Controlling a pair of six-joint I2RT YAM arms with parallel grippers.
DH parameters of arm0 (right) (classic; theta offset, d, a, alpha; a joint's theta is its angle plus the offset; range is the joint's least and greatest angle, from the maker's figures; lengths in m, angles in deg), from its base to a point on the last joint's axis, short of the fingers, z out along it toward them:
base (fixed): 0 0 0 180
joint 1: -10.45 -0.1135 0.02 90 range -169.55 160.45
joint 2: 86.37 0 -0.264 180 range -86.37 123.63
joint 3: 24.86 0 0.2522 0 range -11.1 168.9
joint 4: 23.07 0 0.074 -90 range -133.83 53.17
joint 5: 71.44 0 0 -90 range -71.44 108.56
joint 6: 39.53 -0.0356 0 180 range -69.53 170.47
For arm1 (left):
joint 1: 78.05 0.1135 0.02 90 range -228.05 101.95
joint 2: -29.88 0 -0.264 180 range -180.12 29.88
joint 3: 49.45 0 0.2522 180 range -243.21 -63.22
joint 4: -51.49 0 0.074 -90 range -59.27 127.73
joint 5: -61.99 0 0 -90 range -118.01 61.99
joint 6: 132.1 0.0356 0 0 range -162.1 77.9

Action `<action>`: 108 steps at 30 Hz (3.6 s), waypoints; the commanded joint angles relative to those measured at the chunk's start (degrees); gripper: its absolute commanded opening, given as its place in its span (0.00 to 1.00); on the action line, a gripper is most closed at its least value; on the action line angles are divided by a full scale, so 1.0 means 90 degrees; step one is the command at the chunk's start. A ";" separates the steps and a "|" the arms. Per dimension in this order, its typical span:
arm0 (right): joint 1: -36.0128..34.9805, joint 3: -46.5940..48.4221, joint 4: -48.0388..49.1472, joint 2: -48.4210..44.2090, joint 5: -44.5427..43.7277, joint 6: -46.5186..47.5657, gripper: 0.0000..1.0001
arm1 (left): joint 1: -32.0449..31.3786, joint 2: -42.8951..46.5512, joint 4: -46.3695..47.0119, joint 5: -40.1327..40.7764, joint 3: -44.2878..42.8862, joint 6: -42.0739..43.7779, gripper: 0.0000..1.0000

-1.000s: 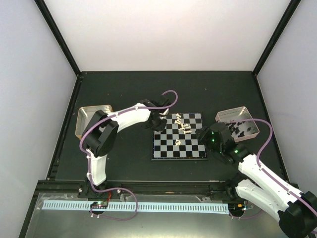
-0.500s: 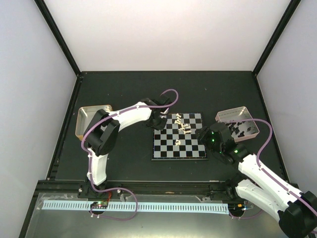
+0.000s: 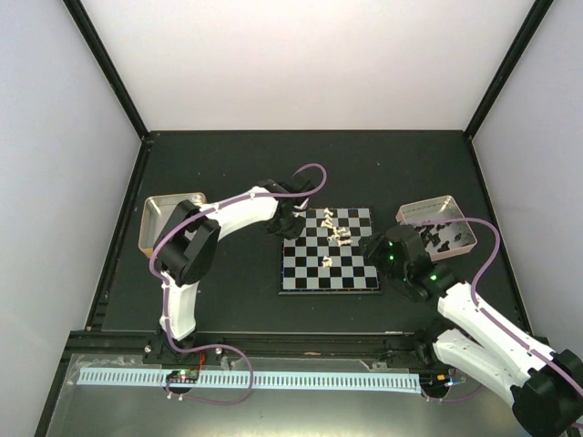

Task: Set up the chess pieces on the board
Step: Place the chess piece on the chessboard, then pick up the chess piece from the chessboard, then place the chess piece on the chessboard.

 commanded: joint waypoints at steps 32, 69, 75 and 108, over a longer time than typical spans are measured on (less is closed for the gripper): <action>0.0021 0.0598 -0.0254 0.1303 0.0424 0.2044 0.60 | -0.0743 0.2626 0.1775 -0.1700 0.1712 0.0020 0.52; 0.0030 0.0128 -0.0451 0.0457 -0.0029 0.1364 0.54 | -0.1539 -0.0029 0.0531 -0.1317 0.0116 0.0310 0.29; 0.0031 0.0128 -0.0460 0.0454 -0.0018 0.1344 0.53 | -0.1538 -0.0081 0.0530 -0.1262 0.0129 0.0323 0.19; 0.0090 -0.0504 0.3039 0.2433 0.3501 0.0353 0.36 | -0.1188 0.1970 0.3027 -0.2878 0.2296 0.0152 0.11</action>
